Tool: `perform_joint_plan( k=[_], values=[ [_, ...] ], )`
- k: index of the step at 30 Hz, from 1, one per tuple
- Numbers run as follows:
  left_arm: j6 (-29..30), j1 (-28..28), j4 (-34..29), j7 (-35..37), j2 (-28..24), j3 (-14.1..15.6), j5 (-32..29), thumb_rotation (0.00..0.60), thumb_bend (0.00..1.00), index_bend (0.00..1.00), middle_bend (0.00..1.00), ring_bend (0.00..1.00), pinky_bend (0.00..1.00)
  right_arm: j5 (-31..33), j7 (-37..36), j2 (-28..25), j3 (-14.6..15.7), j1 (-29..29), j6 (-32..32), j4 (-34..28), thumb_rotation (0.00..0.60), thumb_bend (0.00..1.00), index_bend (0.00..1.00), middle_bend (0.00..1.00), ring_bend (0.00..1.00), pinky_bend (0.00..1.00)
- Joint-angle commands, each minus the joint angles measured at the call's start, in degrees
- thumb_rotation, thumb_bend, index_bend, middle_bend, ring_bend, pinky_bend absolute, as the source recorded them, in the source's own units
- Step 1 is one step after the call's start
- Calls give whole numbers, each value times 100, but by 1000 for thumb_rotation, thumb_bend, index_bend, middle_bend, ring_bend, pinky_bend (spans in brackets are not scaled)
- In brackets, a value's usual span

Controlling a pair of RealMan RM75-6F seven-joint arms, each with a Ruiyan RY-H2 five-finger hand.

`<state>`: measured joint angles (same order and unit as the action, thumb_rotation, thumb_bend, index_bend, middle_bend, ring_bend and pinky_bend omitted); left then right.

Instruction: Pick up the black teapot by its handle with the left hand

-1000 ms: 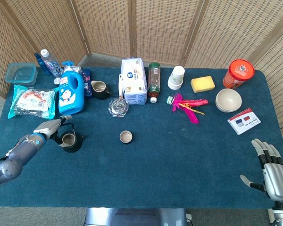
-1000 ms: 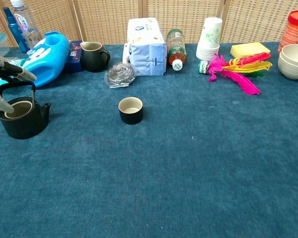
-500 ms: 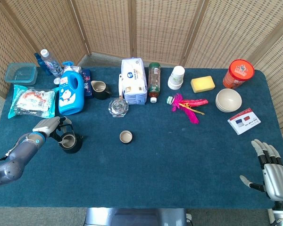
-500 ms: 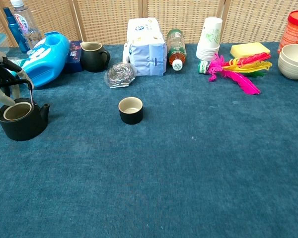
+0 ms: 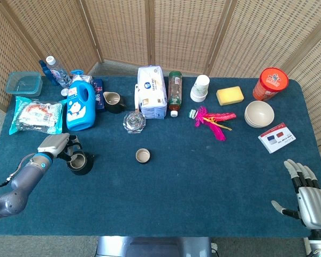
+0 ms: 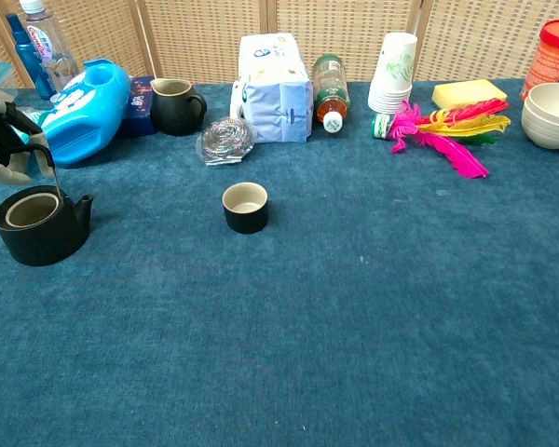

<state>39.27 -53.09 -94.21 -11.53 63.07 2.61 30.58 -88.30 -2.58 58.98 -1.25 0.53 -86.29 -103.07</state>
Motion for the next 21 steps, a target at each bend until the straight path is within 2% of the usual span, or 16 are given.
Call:
perform_joint_plan(
  k=[1, 4, 9, 11, 15, 21],
  values=[
    [84, 37, 18, -75, 90, 35, 44, 600, 364, 417, 624, 507, 788, -5, -4, -3, 8, 2, 11, -10, 600, 0, 0, 0, 0, 0],
    [176, 78, 45, -93, 170, 13, 81, 600, 432, 457, 669, 544, 822, -2, -14, -7, 11, 5, 21, -10, 600, 0, 0, 0, 0, 0],
    [469, 167, 8, -211, 233, -15, 258, 600, 742, 510, 734, 599, 880, -6, -53, -19, 22, 16, 54, -20, 600, 0, 0, 0, 0, 0],
    [567, 212, -22, -242, 253, -27, 358, 600, 795, 518, 743, 605, 884, -12, -63, -24, 26, 17, 57, -23, 600, 0, 0, 0, 0, 0],
    [819, 367, -59, -220, 315, -90, 739, 600, 814, 555, 778, 631, 907, -14, -86, -37, 33, 17, 64, -30, 600, 0, 0, 0, 0, 0],
    [1365, 692, -236, -36, 323, -220, 1831, 600, 807, 575, 796, 640, 910, -9, -99, -43, 33, 15, 61, -31, 600, 0, 0, 0, 0, 0]
  ],
)
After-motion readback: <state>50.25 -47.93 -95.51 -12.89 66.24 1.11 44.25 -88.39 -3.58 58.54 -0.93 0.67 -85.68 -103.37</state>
